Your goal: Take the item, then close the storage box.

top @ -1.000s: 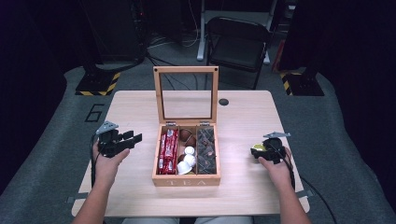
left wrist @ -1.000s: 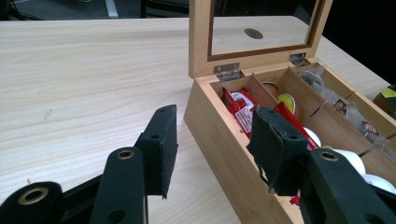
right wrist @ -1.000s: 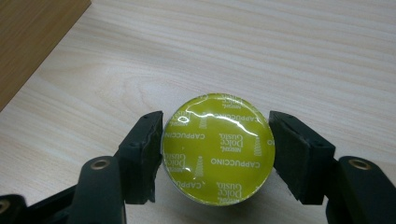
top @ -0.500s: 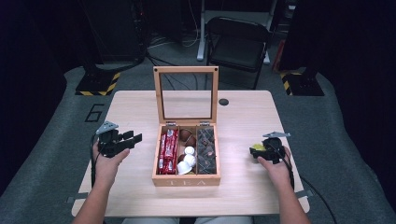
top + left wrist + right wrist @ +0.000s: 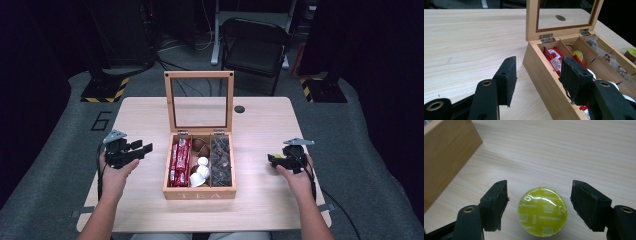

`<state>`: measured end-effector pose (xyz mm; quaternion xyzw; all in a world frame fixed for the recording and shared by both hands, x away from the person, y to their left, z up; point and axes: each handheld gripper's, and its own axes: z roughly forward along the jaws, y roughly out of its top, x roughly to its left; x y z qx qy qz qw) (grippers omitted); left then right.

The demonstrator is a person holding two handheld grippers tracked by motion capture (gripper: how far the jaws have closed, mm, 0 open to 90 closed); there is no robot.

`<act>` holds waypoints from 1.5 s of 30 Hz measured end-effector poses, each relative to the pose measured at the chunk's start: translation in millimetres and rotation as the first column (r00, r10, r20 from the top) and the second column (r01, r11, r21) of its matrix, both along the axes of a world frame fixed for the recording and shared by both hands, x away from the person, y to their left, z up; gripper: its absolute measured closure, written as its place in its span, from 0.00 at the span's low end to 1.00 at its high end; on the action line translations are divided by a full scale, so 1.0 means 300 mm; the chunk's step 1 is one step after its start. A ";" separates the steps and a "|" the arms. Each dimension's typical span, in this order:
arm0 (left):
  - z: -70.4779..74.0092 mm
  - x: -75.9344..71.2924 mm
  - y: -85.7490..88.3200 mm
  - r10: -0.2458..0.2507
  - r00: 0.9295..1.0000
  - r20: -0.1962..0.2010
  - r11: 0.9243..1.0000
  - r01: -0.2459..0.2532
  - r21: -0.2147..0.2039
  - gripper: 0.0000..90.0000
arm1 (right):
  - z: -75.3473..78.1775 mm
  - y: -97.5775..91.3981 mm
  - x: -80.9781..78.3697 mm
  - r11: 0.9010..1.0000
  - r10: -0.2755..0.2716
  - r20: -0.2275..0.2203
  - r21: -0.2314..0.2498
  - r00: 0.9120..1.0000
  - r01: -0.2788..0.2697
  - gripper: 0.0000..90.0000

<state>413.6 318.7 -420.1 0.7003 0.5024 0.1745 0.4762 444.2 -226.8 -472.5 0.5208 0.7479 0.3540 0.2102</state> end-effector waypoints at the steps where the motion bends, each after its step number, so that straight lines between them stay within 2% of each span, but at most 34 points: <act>1: 0.000 0.000 0.000 0.000 1.000 0.000 1.000 0.000 0.000 0.52 | 0.000 0.000 0.000 1.000 0.000 0.000 0.000 1.000 0.000 0.33; 5: -0.001 0.002 0.000 -0.003 1.000 -0.004 1.000 0.003 -0.001 0.52 | 0.029 0.026 0.005 0.998 0.034 -0.012 0.050 0.999 -0.034 0.34; 8: 0.000 0.003 -0.001 -0.005 1.000 -0.003 1.000 0.005 -0.003 0.51 | 0.050 0.052 0.009 0.998 0.050 -0.017 0.041 0.999 -0.049 0.34; 9: 0.002 0.003 0.000 -0.006 1.000 -0.004 1.000 0.006 -0.003 0.51 | 0.063 0.071 0.012 0.997 0.069 -0.006 0.019 0.998 -0.069 0.34; 15: 0.004 0.003 0.002 -0.001 1.000 0.003 1.000 0.001 -0.006 0.50 | 0.086 0.107 0.020 0.994 0.107 -0.004 0.003 0.994 -0.106 0.38; 21: 0.003 0.004 0.000 -0.001 1.000 0.001 1.000 0.001 -0.003 0.50 | 0.112 0.127 0.026 0.991 0.126 -0.007 0.043 0.992 -0.126 0.39; 27: 0.004 0.004 0.000 0.000 1.000 0.004 1.000 0.000 -0.007 0.50 | 0.153 0.164 0.041 0.985 0.158 0.028 0.068 0.987 -0.159 0.40; 30: 0.003 0.005 0.001 -0.003 1.000 0.001 1.000 0.003 -0.008 0.50 | 0.192 0.188 0.055 0.981 0.173 0.040 0.076 0.984 -0.176 0.40; 32: 0.003 0.006 0.001 -0.003 1.000 0.001 1.000 0.003 -0.008 0.50 | 0.197 0.190 0.057 0.981 0.177 0.038 0.076 0.984 -0.179 0.40; 36: 0.001 0.006 0.000 -0.003 1.000 0.001 1.000 0.003 -0.011 0.49 | 0.237 0.218 0.074 0.979 0.186 0.029 0.082 0.982 -0.188 0.41; 45: 0.002 0.007 -0.005 -0.011 1.000 0.006 1.000 0.011 -0.012 0.48 | 0.333 0.295 0.112 0.965 0.232 0.049 0.112 0.972 -0.236 0.39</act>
